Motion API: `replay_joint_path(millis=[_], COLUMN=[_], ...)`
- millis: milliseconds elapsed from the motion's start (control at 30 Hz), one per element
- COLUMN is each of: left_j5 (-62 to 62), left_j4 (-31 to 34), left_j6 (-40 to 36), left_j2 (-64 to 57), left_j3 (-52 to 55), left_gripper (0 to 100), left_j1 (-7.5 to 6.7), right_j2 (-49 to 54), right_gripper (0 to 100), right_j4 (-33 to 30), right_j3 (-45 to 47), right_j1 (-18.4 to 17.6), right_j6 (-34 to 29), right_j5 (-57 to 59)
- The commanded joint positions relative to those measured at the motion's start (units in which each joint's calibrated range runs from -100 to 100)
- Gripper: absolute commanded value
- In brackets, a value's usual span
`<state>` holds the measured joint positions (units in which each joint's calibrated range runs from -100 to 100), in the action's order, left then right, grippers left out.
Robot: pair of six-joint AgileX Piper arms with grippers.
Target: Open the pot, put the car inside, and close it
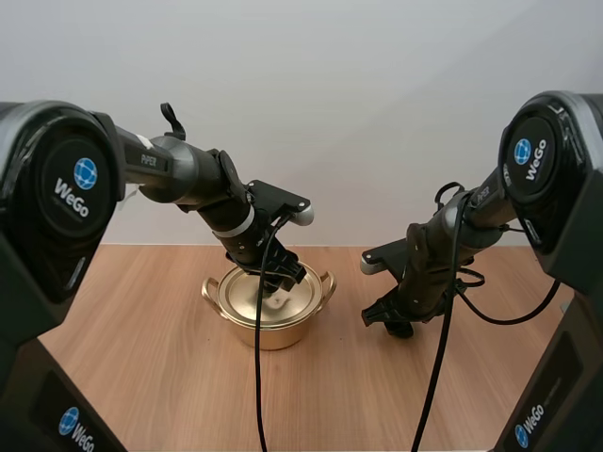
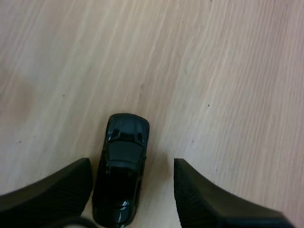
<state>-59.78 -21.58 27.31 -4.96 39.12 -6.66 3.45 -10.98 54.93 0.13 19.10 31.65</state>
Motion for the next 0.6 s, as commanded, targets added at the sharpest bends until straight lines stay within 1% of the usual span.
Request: replay_joint_path(millis=[0, 33, 100, 167, 267, 300, 333, 400, 433, 567], left_j5=[0.2, 0.2, 0.0, -0.5, -1.2, -1.3, -1.3, -1.3, -1.3, -1.3], left_j4=[0.0, 0.0, 0.0, 0.0, 0.0, 0.0, 0.0, 0.0, 0.1, 1.0], left_j6=[0.0, 0.0, 0.0, 0.0, 0.0, 0.0, 0.0, 0.0, 0.0, -0.4], left_j2=[0.0, 0.0, 0.0, 0.0, 0.0, 0.0, 0.0, 0.0, 0.0, 0.0], left_j3=[0.0, 0.0, 0.0, 0.0, 0.0, 0.0, 0.0, 0.0, 0.0, 0.0], left_gripper=[83, 82, 79, 69, 40, 30, 20, 5, 0, 0], left_j1=[-0.02, -0.02, -0.02, -0.02, -0.02, -0.02, -0.02, -0.02, -0.02, -0.02], right_j2=[-0.4, -0.5, -0.5, -0.5, -0.5, -0.5, -0.5, -0.4, -0.3, 1.3], right_gripper=[72, 67, 53, 35, 6, 0, 0, 0, 0, 0], right_j4=[0.0, 0.3, 0.4, 1.1, 1.2, 1.2, 1.3, 1.7, 1.8, 1.8], right_j3=[0.0, 0.0, 0.0, 0.0, 0.0, 0.0, 0.0, 0.0, 0.0, 0.0], right_j1=[0.1, 0.1, 0.1, 0.1, 0.1, 0.1, 0.1, 0.1, 0.1, 0.1], right_j6=[0.0, 0.0, 0.0, 0.0, 0.0, 0.0, 0.0, 0.0, 0.0, 0.0], right_j5=[0.8, 0.8, 0.8, 0.8, 0.8, 0.8, 0.8, 0.8, 0.8, 0.8])
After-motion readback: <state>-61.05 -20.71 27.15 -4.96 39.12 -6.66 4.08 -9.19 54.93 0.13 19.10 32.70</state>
